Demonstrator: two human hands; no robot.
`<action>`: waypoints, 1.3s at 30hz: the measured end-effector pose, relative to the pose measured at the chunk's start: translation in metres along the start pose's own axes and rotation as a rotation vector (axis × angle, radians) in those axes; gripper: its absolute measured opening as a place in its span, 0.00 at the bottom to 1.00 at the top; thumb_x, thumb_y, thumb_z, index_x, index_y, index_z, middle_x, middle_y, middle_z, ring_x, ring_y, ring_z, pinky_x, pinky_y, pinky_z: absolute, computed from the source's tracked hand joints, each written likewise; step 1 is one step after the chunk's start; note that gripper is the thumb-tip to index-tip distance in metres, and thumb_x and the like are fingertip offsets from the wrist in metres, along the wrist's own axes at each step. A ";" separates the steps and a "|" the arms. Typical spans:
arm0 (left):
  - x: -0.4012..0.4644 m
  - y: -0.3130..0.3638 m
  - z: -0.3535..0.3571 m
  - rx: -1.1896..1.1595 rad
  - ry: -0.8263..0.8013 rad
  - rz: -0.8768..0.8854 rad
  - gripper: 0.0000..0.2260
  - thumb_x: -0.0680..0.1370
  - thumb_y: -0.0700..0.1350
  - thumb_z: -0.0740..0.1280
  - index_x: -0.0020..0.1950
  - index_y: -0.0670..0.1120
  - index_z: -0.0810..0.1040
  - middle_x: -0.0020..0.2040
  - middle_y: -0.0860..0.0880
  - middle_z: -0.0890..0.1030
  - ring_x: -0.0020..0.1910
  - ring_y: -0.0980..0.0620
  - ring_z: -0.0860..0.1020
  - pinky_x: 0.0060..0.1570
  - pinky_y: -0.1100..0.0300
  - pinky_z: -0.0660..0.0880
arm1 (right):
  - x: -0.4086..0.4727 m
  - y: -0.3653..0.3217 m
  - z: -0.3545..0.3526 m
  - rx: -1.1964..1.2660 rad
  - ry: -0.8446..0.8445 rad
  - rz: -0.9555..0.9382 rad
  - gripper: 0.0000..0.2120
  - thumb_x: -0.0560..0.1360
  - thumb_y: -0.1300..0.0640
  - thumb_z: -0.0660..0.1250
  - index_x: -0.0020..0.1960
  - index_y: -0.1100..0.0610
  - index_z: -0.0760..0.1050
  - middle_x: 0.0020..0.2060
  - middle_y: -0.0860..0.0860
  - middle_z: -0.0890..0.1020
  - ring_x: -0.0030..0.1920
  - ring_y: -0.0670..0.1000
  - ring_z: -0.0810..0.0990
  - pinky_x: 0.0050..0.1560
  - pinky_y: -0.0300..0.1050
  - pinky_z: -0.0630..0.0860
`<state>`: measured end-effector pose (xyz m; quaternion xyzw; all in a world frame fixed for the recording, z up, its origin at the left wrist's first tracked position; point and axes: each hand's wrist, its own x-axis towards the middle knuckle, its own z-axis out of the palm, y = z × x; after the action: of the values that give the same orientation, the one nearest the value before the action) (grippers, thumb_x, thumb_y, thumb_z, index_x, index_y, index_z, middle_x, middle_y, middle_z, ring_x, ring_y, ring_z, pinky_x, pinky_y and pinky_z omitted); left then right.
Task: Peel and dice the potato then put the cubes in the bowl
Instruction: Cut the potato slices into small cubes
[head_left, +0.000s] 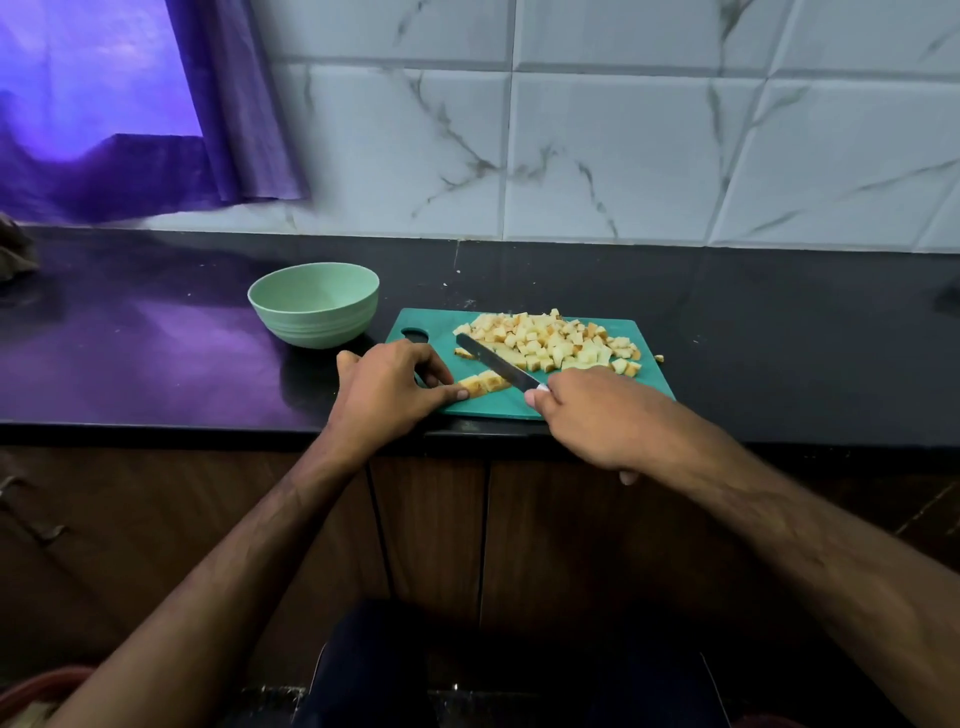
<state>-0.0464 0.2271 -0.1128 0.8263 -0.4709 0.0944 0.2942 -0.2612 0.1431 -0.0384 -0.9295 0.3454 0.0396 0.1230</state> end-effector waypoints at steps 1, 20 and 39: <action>-0.002 -0.001 0.000 0.004 0.016 0.003 0.14 0.70 0.67 0.74 0.43 0.58 0.83 0.41 0.61 0.80 0.46 0.62 0.76 0.44 0.52 0.57 | -0.002 -0.003 0.001 -0.025 0.035 -0.023 0.18 0.86 0.42 0.51 0.55 0.54 0.72 0.41 0.51 0.78 0.32 0.48 0.80 0.29 0.42 0.76; -0.002 0.002 0.000 -0.014 -0.036 0.095 0.10 0.74 0.59 0.74 0.49 0.58 0.77 0.43 0.61 0.80 0.44 0.62 0.76 0.44 0.53 0.58 | 0.007 0.012 0.011 0.365 -0.190 0.016 0.18 0.86 0.42 0.53 0.48 0.54 0.70 0.35 0.52 0.75 0.25 0.45 0.72 0.22 0.39 0.72; 0.048 0.028 0.019 -0.013 -0.340 0.559 0.14 0.81 0.56 0.66 0.60 0.49 0.79 0.55 0.55 0.72 0.48 0.57 0.75 0.48 0.58 0.73 | 0.053 0.140 -0.018 0.647 0.156 0.059 0.20 0.85 0.42 0.56 0.45 0.57 0.71 0.29 0.50 0.71 0.22 0.46 0.66 0.22 0.42 0.68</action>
<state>-0.0460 0.1706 -0.0964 0.6671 -0.7225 0.0293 0.1794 -0.3122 0.0029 -0.0573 -0.8322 0.3753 -0.1396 0.3836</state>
